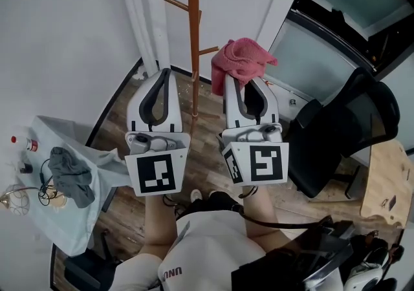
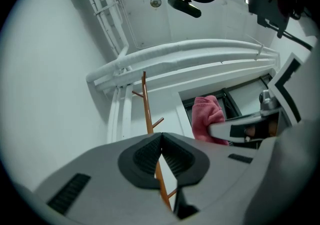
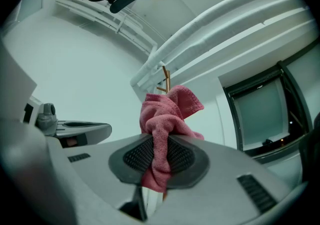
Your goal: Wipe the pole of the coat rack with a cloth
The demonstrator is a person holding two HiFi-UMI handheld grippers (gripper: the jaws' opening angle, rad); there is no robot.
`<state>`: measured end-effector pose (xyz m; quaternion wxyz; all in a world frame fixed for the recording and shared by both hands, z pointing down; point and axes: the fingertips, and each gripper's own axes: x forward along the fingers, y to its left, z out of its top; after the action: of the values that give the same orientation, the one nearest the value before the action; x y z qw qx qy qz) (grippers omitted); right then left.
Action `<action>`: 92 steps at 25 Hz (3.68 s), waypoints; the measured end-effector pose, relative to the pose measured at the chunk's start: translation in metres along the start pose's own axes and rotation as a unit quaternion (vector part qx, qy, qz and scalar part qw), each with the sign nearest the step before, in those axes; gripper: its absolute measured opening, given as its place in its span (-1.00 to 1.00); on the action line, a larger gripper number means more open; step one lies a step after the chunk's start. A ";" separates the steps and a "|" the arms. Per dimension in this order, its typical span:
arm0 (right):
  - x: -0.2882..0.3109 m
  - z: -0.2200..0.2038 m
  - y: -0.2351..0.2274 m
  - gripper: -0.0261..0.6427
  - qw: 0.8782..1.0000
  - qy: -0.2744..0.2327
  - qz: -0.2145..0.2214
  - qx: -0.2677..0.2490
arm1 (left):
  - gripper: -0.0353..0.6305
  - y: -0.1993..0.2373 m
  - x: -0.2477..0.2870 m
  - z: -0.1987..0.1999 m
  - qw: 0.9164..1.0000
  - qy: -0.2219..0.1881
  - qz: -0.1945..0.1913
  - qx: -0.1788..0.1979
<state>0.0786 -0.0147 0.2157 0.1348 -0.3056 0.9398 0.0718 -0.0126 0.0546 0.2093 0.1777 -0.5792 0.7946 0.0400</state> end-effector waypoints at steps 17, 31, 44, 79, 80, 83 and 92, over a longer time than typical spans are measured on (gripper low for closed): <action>0.063 -0.024 -0.013 -0.71 1.000 -0.009 -0.008 0.028 | -0.85 0.019 0.049 -0.031 1.000 0.009 -0.024 0.001; 0.152 -0.033 -0.049 -0.71 0.998 -0.033 0.017 0.046 | -0.85 0.045 0.139 -0.048 1.000 -0.006 -0.007 0.015; 0.179 -0.041 -0.067 -0.71 0.999 -0.029 0.015 0.041 | -0.85 0.054 0.178 -0.058 1.000 -0.006 -0.009 0.007; 0.219 0.015 -0.047 -0.71 0.992 -0.082 -0.050 -0.076 | -0.85 0.027 0.214 -0.074 0.983 -0.017 -0.173 -0.062; 0.220 0.015 -0.048 -0.71 0.992 -0.082 -0.052 -0.077 | -0.85 0.027 0.215 -0.074 0.982 -0.019 -0.175 -0.063; 0.221 0.014 -0.050 -0.71 0.992 -0.080 -0.058 -0.081 | -0.85 0.027 0.215 -0.077 0.982 -0.015 -0.177 -0.059; 0.221 0.015 -0.067 -0.71 0.990 -0.080 -0.080 -0.087 | -0.85 0.024 0.218 -0.078 0.981 -0.018 -0.182 -0.058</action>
<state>-0.0500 -0.1872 0.1319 0.1880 -0.3841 0.8884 0.1667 -0.1115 -0.1559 0.2066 0.1624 -0.7229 0.6687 0.0632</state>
